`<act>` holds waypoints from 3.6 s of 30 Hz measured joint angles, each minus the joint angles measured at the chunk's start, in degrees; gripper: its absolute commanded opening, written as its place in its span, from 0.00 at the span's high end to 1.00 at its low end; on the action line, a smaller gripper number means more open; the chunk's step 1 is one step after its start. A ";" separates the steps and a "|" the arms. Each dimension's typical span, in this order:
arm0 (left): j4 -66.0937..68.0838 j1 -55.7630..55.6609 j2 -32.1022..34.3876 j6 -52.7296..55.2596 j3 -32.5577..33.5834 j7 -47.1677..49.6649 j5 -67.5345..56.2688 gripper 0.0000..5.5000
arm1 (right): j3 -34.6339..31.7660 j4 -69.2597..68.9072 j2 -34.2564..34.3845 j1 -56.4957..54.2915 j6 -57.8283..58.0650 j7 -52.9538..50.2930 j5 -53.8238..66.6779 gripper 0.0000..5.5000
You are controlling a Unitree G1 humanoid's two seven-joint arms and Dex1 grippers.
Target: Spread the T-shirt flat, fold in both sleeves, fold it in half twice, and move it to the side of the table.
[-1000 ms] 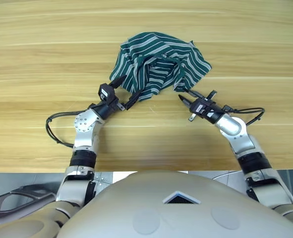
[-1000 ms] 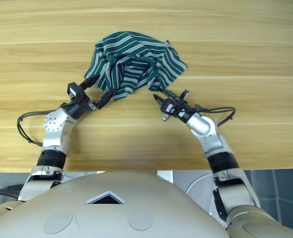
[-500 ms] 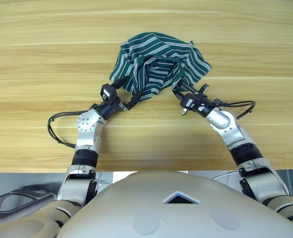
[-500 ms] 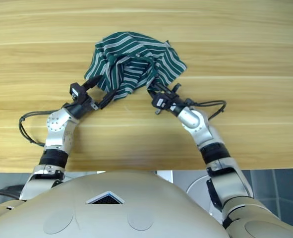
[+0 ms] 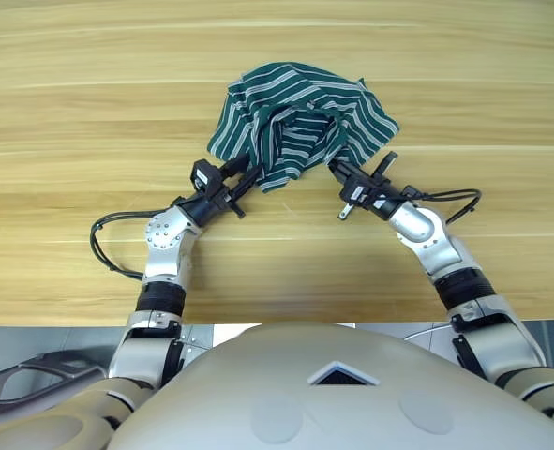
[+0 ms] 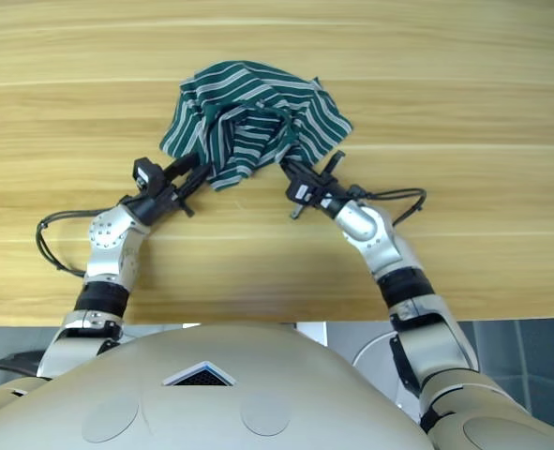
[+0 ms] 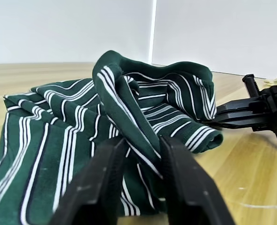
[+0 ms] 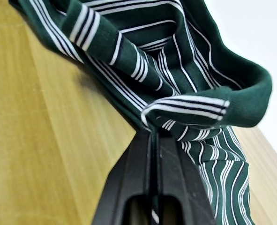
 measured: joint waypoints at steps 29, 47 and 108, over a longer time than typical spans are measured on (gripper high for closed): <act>15.48 -38.94 17.28 -18.19 7.14 6.41 9.68 0.99 | -22.01 6.78 -18.86 -22.87 5.47 -6.13 6.45 1.00; -41.29 5.47 34.20 -3.50 26.82 -40.65 -51.24 0.99 | -55.12 -43.20 -22.56 25.31 -7.55 56.16 70.69 1.00; -48.31 -3.96 34.15 9.35 33.89 -32.92 -54.06 0.99 | -58.94 -46.59 -22.74 14.34 6.97 56.11 75.37 1.00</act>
